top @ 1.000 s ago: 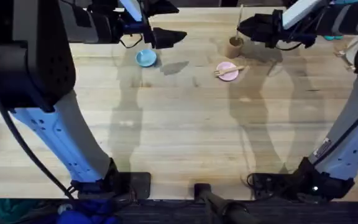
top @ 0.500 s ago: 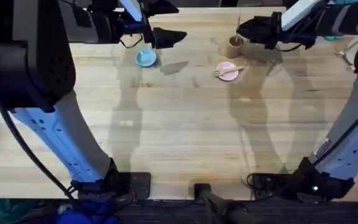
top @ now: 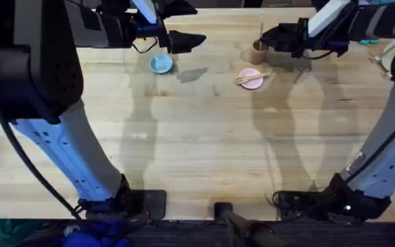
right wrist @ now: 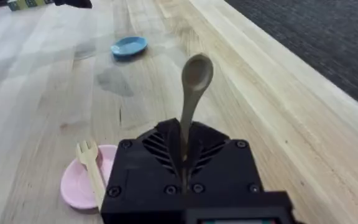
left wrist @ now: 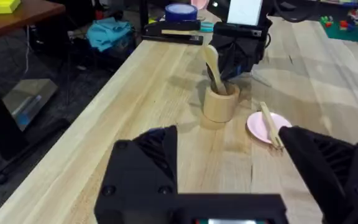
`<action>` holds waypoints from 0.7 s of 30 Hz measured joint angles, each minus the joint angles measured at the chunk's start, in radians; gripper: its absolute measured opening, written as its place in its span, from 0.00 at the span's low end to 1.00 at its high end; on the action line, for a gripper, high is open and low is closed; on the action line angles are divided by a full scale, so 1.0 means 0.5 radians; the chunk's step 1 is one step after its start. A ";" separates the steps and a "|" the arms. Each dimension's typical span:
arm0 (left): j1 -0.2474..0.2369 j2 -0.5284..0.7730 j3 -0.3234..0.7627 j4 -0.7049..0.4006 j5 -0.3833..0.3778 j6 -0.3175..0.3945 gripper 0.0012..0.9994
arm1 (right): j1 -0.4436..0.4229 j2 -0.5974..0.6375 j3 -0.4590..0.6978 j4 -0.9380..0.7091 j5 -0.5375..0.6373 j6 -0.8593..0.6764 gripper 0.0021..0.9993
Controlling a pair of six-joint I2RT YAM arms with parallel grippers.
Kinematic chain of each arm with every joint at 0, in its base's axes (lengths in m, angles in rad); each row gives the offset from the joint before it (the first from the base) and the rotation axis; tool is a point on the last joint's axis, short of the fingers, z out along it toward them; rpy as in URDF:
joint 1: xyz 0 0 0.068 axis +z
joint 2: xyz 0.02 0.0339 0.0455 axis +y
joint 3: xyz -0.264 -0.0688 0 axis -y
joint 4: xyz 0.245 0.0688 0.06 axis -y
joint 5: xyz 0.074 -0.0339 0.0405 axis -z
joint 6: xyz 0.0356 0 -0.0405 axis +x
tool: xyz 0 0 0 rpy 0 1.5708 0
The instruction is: Pick up a utensil and set it on the pink plate, then put the other utensil in the container.
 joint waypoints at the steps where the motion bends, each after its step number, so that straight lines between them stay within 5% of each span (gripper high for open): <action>1: 0.000 0.000 0.000 0.000 0.000 0.000 0.99 | 0.000 -0.001 0.000 -0.010 0.009 -0.004 0.03; 21: 0.000 0.000 0.000 0.000 0.000 0.000 0.99 | 0.000 0.000 0.000 -0.070 0.055 -0.038 0.03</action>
